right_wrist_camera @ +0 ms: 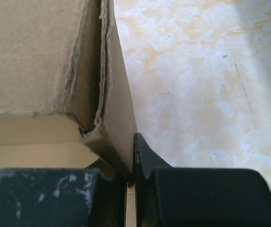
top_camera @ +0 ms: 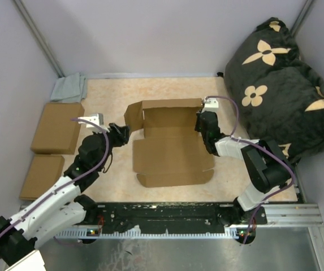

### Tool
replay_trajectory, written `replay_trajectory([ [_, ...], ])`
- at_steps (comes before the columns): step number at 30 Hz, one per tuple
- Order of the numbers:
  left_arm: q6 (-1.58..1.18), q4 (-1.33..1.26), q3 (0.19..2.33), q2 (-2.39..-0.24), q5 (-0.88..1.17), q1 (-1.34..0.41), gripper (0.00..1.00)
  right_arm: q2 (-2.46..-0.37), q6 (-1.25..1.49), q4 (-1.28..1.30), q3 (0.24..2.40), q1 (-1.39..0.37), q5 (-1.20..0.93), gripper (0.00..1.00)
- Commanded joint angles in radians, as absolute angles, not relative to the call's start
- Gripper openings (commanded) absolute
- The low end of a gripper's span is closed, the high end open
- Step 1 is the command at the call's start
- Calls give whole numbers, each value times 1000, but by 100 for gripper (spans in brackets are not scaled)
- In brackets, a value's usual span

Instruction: Fold the paper box

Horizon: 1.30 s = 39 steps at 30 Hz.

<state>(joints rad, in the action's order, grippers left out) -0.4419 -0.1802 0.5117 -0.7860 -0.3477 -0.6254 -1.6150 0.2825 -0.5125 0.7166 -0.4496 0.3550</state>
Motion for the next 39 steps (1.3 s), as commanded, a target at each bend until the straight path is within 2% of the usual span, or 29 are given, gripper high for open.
replay_trajectory([
  [1, -381, -140, 552, -846, -544, -558, 60, -1644, 283, -452, 739, -454, 376, 4],
  [4, -423, -81, 626, -940, -519, -481, 60, -1644, 281, -440, 739, -454, 370, 4],
  [10, -427, -145, 666, -1024, -540, -411, 61, -1644, 267, -420, 744, -454, 363, 5],
  [19, -403, -274, 683, -1264, -281, -333, 60, -1644, 264, -400, 754, -454, 334, 5],
  [27, -392, -470, 537, -1240, -121, -333, 59, -1645, 263, -378, 777, -453, 313, 5],
  [34, -383, -561, 524, -1257, 70, -339, 58, -1644, 263, -368, 786, -453, 302, 5],
  [39, -375, -567, 537, -1276, 113, -363, 58, -1643, 262, -373, 778, -453, 291, 5],
])
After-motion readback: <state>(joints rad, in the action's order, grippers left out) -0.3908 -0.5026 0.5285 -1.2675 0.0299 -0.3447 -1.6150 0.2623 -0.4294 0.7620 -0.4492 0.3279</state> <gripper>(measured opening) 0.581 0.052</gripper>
